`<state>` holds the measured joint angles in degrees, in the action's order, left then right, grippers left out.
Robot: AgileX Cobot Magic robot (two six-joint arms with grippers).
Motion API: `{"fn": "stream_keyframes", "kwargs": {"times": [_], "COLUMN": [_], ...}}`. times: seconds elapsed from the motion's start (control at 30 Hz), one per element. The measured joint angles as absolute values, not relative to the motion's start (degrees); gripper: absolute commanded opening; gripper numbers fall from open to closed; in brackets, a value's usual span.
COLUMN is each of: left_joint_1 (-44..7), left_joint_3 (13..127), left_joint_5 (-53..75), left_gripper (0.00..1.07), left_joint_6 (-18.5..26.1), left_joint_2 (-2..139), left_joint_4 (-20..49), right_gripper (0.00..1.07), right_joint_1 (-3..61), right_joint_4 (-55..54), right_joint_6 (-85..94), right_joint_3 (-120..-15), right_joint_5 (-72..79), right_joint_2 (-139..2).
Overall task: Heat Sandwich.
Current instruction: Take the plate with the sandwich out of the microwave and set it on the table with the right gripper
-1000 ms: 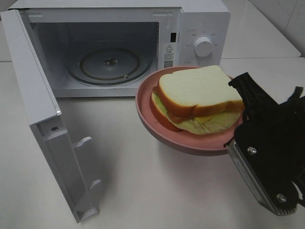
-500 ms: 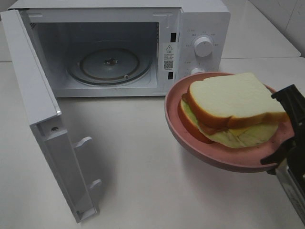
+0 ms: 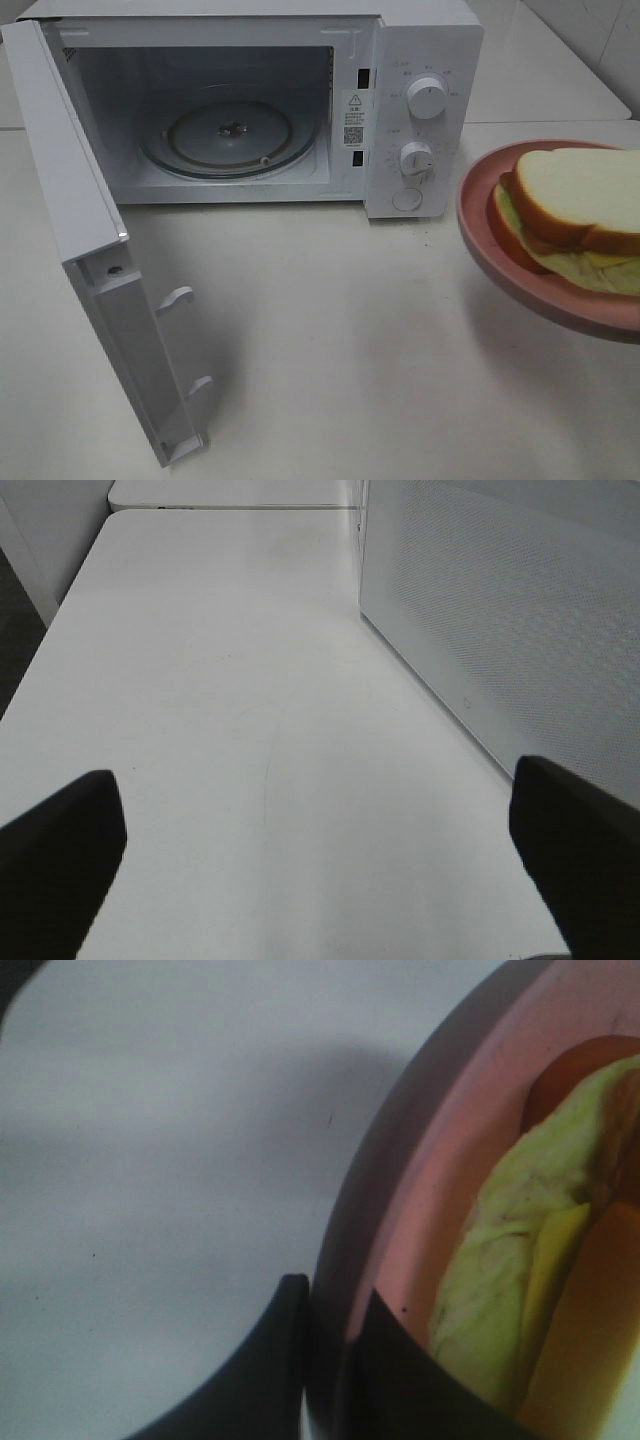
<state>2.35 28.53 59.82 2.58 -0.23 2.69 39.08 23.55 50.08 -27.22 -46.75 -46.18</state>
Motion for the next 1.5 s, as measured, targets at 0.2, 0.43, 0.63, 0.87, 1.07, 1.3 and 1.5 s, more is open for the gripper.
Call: {"fn": "stream_keyframes", "kwargs": {"times": [0.2, 0.43, 0.63, 0.87, 1.07, 1.3, 1.5], "left_joint_1": [2.3, 2.3, 2.3, 2.3, 2.3, 2.3, 2.3], "left_joint_3": [28.5, 28.5, 28.5, 28.5, 28.5, 28.5, 28.5], "left_joint_5": [59.8, 59.8, 59.8, 59.8, 59.8, 59.8, 59.8], "left_gripper": [1.01, 1.01, 1.01, 1.01, 1.01, 1.01, 1.01], "left_joint_6": [2.6, 2.6, 2.6, 2.6, 2.6, 2.6, 2.6], "left_joint_2": [-0.2, -0.2, -0.2, -0.2, -0.2, -0.2, -0.2], "left_joint_4": [2.7, 2.7, 2.7, 2.7, 2.7, 2.7, 2.7], "right_gripper": [0.00, 0.00, 0.00, 0.00, 0.00, 0.01, 0.01], "right_joint_1": [39.1, 39.1, 39.1, 39.1, 39.1, 39.1, 39.0], "right_joint_4": [30.4, 33.2, 33.9, 34.0, 34.2, 35.8, 36.6], "right_joint_6": [35.4, 23.8, 14.7, 7.9, 0.0, -7.8, -13.8], "right_joint_3": [-27.2, -27.2, -27.2, -27.2, -27.2, -29.6, -33.4], "right_joint_5": [-50.6, -54.7, -58.3, -60.3, -60.8, -60.4, -58.9], "right_joint_2": [-46.1, -45.8, -45.8, -45.8, -49.8, -55.4, -62.9]}}
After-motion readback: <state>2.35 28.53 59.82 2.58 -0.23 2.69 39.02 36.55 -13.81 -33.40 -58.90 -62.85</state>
